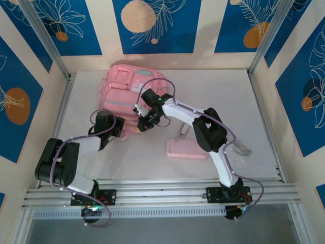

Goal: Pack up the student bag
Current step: Zip the student bag at the center of the table.

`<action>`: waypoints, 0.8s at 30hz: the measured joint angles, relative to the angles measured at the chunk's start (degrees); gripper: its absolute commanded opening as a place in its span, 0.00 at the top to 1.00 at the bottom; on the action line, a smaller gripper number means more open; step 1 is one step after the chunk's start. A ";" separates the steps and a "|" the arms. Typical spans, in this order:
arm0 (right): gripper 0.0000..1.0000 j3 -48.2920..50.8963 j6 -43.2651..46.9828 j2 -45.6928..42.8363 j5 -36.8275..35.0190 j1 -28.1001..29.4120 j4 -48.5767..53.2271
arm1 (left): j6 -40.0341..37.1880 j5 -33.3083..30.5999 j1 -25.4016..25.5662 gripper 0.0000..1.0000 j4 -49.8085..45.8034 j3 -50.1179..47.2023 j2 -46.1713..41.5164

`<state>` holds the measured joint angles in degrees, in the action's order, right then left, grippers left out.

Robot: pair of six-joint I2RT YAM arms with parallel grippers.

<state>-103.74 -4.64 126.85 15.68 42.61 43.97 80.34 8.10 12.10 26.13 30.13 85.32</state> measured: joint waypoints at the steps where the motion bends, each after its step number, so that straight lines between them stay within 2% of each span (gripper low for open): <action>1: 1.00 -0.02 2.03 -0.22 -2.64 -0.33 1.11 | -0.42 0.46 0.07 1.00 -0.13 0.00 -0.11; 6: 1.00 -1.16 10.08 -0.31 -11.54 -2.38 5.29 | -3.13 1.70 0.74 1.00 -3.93 0.00 -4.15; 10: 1.00 -5.31 12.74 0.20 -20.74 -9.55 10.67 | -5.99 -0.68 -0.02 1.00 -8.70 0.00 -9.81; 13: 1.00 -11.08 13.94 2.62 -21.22 -15.61 10.64 | -7.54 0.33 0.44 1.00 -10.51 0.02 -12.55; 15: 1.00 -15.39 14.34 4.72 -20.57 -17.27 10.69 | -8.48 0.96 0.59 1.00 -11.23 0.02 -13.27; 19: 1.00 -22.75 14.67 9.73 -19.96 -18.12 11.28 | -9.81 0.83 0.55 1.00 -12.37 0.02 -13.70; 24: 1.00 -26.64 15.76 14.05 -19.12 -18.32 11.80 | -10.47 0.72 0.50 1.00 -12.68 0.02 -13.90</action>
<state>-130.39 11.11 140.90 -3.44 24.29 55.77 69.87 8.82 12.60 13.45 30.15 71.42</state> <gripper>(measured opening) 0.055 0.058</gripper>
